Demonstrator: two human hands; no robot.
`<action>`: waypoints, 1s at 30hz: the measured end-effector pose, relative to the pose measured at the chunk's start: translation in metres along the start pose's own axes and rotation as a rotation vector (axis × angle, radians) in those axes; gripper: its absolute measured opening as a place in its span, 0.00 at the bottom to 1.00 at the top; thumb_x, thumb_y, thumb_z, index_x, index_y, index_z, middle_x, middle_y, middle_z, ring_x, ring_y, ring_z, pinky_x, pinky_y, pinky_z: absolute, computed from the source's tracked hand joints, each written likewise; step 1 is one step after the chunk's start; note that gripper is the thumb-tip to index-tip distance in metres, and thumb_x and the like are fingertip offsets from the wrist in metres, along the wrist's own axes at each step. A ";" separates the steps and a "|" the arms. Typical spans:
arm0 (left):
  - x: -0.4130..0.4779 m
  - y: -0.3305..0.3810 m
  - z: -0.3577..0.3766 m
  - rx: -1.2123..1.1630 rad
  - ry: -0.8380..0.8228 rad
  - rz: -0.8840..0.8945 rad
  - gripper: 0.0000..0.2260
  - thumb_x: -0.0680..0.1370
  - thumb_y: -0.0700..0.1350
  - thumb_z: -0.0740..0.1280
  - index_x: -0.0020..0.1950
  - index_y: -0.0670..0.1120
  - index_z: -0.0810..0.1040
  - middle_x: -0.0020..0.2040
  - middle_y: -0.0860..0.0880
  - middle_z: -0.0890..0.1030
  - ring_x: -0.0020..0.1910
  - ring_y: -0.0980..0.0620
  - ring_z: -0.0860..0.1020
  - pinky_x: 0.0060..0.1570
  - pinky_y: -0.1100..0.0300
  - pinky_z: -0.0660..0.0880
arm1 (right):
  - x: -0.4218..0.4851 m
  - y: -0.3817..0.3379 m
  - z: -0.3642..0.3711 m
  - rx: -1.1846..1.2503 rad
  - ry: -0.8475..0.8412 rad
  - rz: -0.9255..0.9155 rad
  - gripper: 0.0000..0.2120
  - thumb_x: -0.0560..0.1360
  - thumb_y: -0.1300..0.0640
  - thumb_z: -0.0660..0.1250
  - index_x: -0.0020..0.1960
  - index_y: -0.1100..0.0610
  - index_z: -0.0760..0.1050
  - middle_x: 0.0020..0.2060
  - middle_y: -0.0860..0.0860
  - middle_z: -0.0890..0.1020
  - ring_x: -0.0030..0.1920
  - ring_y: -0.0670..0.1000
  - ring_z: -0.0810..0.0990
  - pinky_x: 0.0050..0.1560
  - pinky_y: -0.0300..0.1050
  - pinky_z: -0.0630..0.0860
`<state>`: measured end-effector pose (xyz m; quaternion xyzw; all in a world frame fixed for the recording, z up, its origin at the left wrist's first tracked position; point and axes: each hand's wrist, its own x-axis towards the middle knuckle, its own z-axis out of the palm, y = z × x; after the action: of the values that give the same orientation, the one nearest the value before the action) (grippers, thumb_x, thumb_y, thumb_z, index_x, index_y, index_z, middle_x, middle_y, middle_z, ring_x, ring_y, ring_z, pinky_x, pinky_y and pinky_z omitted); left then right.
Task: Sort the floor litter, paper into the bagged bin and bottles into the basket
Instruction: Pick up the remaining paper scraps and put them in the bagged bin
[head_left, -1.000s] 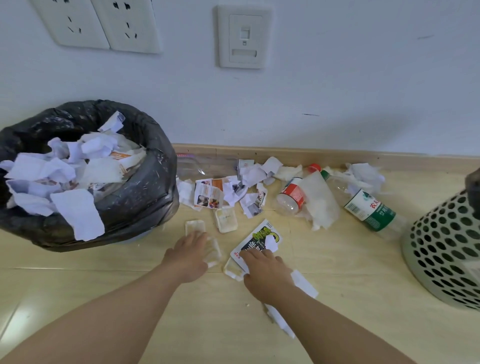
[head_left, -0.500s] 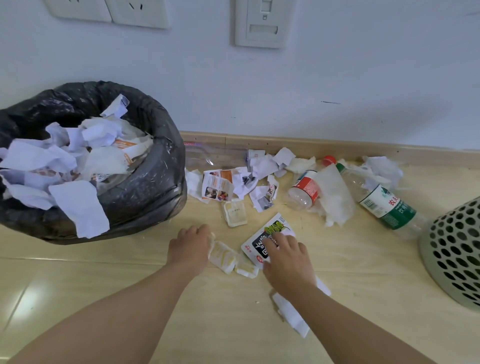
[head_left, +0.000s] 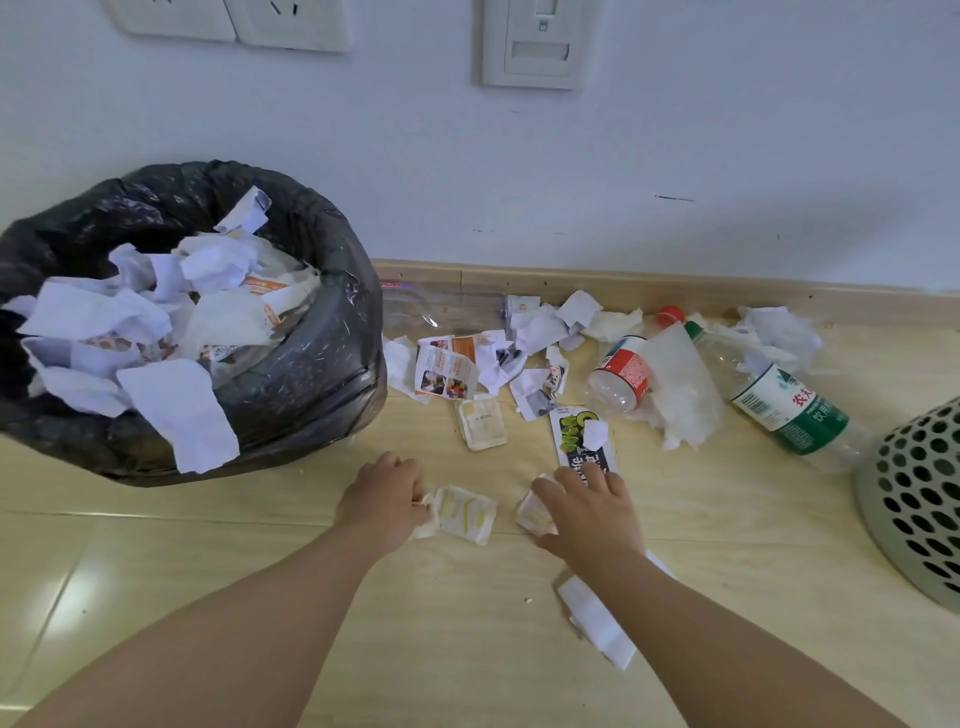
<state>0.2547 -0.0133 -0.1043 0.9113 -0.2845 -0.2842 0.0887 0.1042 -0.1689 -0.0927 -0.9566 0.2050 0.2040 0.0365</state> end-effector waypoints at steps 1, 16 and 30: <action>0.000 0.001 0.000 -0.052 0.005 0.014 0.15 0.73 0.45 0.68 0.34 0.53 0.62 0.44 0.53 0.67 0.51 0.49 0.70 0.48 0.57 0.69 | -0.001 0.005 0.001 -0.011 -0.020 0.016 0.24 0.75 0.43 0.63 0.69 0.47 0.62 0.66 0.49 0.67 0.68 0.55 0.63 0.67 0.48 0.58; -0.016 0.028 0.016 0.158 -0.200 0.207 0.25 0.73 0.48 0.67 0.68 0.56 0.64 0.63 0.51 0.63 0.64 0.47 0.63 0.55 0.54 0.72 | -0.014 0.013 0.005 0.089 -0.050 -0.021 0.12 0.78 0.60 0.57 0.60 0.53 0.70 0.58 0.51 0.72 0.58 0.55 0.71 0.58 0.45 0.66; -0.006 -0.014 0.003 -0.125 -0.097 -0.283 0.22 0.72 0.49 0.65 0.65 0.45 0.70 0.60 0.43 0.74 0.59 0.42 0.74 0.55 0.55 0.73 | 0.033 -0.041 -0.034 0.263 0.110 0.056 0.15 0.79 0.58 0.56 0.64 0.58 0.68 0.66 0.54 0.65 0.65 0.56 0.65 0.60 0.49 0.67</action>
<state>0.2556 0.0012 -0.1087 0.9202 -0.1390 -0.3547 0.0904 0.1614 -0.1495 -0.0756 -0.9472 0.2581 0.1237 0.1445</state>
